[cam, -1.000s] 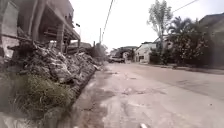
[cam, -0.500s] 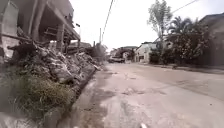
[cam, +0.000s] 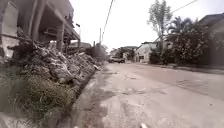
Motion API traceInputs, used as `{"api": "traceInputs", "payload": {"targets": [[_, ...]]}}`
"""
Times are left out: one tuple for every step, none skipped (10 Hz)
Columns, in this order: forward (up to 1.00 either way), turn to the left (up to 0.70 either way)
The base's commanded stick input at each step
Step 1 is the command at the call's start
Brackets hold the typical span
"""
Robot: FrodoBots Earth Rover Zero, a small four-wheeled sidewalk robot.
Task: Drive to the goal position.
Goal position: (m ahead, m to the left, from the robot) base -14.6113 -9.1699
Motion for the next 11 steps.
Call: {"api": "traceInputs", "payload": {"targets": [[0.05,0.0],[0.05,0.0],[0.05,0.0],[0.04,0.0],[0.04,0.0],[0.04,0.0],[0.04,0.0],[0.04,0.0],[0.05,0.0],[0.04,0.0],[0.04,0.0]]}}
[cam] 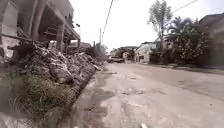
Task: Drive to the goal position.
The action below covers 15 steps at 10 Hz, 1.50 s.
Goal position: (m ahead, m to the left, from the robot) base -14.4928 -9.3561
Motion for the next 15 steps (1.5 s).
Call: {"api": "traceInputs", "payload": {"targets": [[0.04,0.0],[0.04,0.0],[0.05,0.0],[0.05,0.0],[0.04,0.0],[0.05,0.0],[0.05,0.0],[0.04,0.0],[0.05,0.0],[0.05,0.0],[0.05,0.0],[0.04,0.0],[0.04,0.0],[0.05,0.0],[0.04,0.0]]}}
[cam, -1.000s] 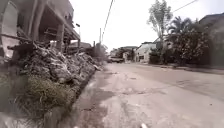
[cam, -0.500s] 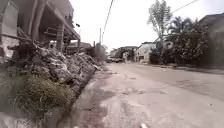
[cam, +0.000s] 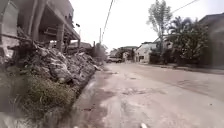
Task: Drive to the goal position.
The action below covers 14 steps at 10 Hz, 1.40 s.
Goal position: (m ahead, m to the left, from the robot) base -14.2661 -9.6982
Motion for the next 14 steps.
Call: {"api": "traceInputs", "payload": {"targets": [[0.04,0.0],[0.05,0.0],[0.04,0.0],[0.05,0.0],[0.05,0.0],[0.04,0.0],[0.04,0.0],[0.04,0.0],[0.05,0.0],[0.04,0.0],[0.04,0.0],[0.04,0.0],[0.04,0.0],[0.04,0.0]]}}
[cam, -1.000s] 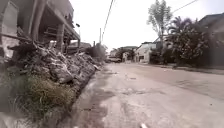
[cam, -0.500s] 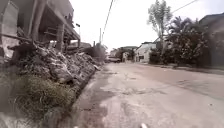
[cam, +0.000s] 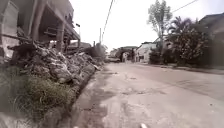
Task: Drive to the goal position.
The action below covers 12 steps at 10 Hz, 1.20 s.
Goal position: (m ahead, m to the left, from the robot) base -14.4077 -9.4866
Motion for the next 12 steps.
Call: {"api": "traceInputs", "payload": {"targets": [[0.05,0.0],[0.05,0.0],[0.04,0.0],[0.04,0.0],[0.04,0.0],[0.05,0.0],[0.05,0.0],[0.05,0.0],[0.04,0.0],[0.04,0.0],[0.05,0.0],[0.04,0.0]]}}
